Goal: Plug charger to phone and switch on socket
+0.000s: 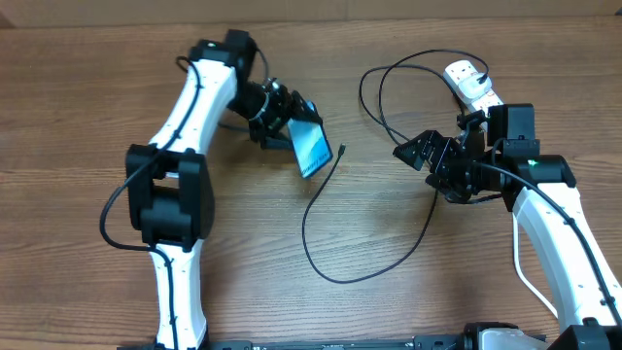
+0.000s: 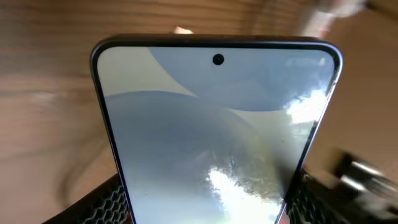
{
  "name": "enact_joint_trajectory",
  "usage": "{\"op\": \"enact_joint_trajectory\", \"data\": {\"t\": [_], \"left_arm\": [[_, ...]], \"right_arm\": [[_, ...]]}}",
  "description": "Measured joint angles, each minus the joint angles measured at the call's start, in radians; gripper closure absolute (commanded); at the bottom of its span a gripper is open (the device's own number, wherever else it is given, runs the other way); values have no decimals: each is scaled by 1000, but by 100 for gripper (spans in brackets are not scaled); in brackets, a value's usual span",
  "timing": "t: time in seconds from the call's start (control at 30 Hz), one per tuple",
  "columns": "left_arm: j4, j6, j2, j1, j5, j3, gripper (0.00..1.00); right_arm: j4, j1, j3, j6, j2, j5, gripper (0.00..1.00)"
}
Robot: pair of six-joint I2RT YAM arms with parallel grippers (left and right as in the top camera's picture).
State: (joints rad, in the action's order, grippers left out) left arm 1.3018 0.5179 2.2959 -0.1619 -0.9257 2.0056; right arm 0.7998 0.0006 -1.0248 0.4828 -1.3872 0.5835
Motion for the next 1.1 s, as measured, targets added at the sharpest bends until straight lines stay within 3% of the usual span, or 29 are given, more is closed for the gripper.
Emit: {"op": "enact_joint_trajectory", "data": {"t": [0.13, 0.3, 0.63, 0.87, 1.1], "left_arm": [[0, 42, 0, 92, -356, 0, 38], [0, 82, 0, 134, -522, 0, 38], [-87, 109, 0, 141, -525, 0, 41], [-92, 120, 0, 165, -499, 0, 42], [-90, 121, 0, 191, -487, 0, 41]], "right_arm": [[-3, 0, 0, 29, 0, 0, 0], [-3, 0, 0, 95, 0, -18, 0], [-44, 105, -12, 119, -58, -88, 0], [213, 185, -307, 119, -265, -245, 0], [252, 225, -423, 119, -471, -307, 0]]}}
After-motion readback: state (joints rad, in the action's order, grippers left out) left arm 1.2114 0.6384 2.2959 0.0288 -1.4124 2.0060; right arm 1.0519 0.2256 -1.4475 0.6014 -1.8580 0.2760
